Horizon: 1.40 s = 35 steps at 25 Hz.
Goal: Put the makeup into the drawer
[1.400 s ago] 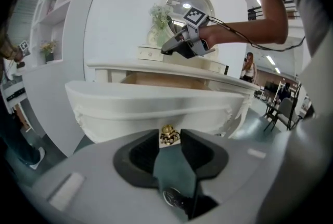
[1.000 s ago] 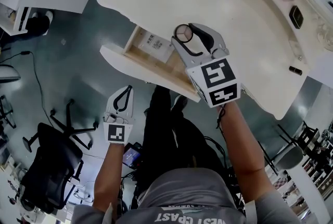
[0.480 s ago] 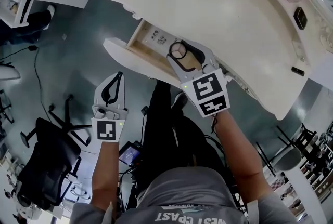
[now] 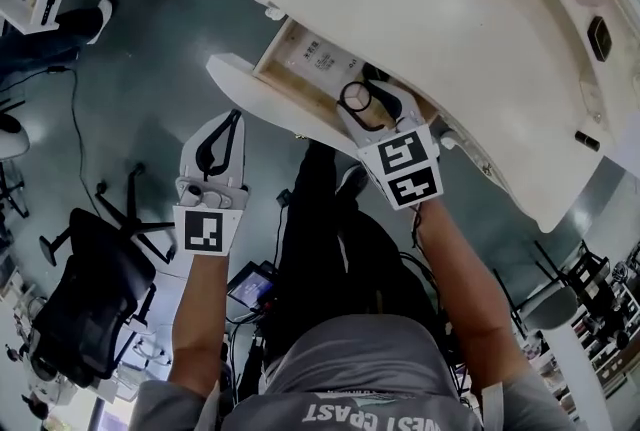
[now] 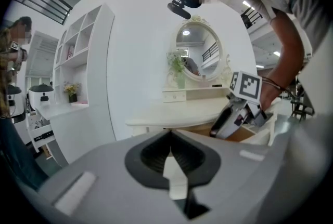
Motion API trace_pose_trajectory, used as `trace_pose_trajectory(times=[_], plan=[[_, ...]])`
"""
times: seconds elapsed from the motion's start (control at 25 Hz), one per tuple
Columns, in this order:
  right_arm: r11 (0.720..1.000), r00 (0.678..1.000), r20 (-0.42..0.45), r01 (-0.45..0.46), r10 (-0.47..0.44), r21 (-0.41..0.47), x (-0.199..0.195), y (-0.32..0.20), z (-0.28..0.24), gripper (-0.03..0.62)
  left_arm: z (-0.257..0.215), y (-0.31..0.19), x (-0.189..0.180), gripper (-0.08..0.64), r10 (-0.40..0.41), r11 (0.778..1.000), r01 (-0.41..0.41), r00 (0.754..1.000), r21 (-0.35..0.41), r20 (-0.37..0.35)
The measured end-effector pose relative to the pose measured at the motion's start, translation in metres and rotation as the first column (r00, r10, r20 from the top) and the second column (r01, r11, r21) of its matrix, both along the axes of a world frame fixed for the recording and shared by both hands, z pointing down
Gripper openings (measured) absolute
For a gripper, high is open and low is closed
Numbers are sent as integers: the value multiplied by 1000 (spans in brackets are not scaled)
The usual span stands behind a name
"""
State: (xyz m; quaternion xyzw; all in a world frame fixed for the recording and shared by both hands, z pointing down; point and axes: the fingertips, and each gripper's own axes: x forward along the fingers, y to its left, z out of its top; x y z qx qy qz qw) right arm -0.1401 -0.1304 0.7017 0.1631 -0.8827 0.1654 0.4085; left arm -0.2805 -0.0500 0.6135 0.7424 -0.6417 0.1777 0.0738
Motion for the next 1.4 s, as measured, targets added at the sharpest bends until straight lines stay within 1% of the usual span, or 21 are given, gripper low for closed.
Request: trace_pose_trajectory(times=[0.12,0.2,0.4,0.56,0.92,1.4], plan=[[1000,1000,-28,-3,2,-21,2,0,18,222,-2,-7,-2,2,14,1000,-14,1000,24,11],[1000,999,-44,-7,5,-30,2,-2,27,222,-4,-11,-3,2,11,999,-11,1000,32,3],[997,997,-70,-24,19,-69,2,-4,37,222,-5,-11,-4,2,2,1000,-2,1000,28,-17],[996,992,-128,-23,11,-88,7,-6,49,223,-3,-11,-3,2,-3,1000,4,1000,24,-29],[992,978,-208,-19,-8,-126,17,-8,76,224,-1,-12,-1,2,-5,1000,6,999,26,-39],[988,965,-261,-23,-18,-152,19,-3,87,229,-20,-12,-6,2,-8,999,9,1000,47,-27]])
